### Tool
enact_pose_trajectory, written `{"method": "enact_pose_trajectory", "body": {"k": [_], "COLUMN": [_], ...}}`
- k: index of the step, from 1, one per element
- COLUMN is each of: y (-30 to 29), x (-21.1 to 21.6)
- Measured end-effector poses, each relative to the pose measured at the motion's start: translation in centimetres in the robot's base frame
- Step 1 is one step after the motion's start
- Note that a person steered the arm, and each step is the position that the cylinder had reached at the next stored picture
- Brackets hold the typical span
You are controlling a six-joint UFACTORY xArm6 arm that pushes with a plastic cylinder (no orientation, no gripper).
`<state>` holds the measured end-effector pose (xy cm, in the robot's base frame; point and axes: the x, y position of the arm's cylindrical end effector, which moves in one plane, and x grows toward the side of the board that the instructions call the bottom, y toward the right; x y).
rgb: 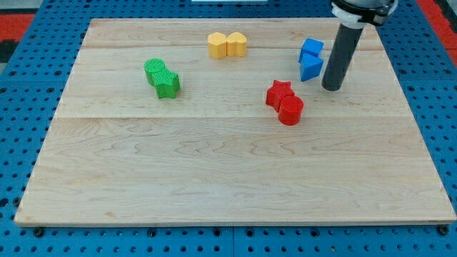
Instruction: Drag the arm to the bottom left of the red circle
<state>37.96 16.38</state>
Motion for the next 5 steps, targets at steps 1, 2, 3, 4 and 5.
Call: {"method": "enact_pose_trajectory", "body": {"k": [1, 2, 3, 4, 5], "y": [-0.6, -0.6, -0.6, -0.3, 0.1], "x": [1.6, 1.7, 1.7, 3.9, 9.4]}}
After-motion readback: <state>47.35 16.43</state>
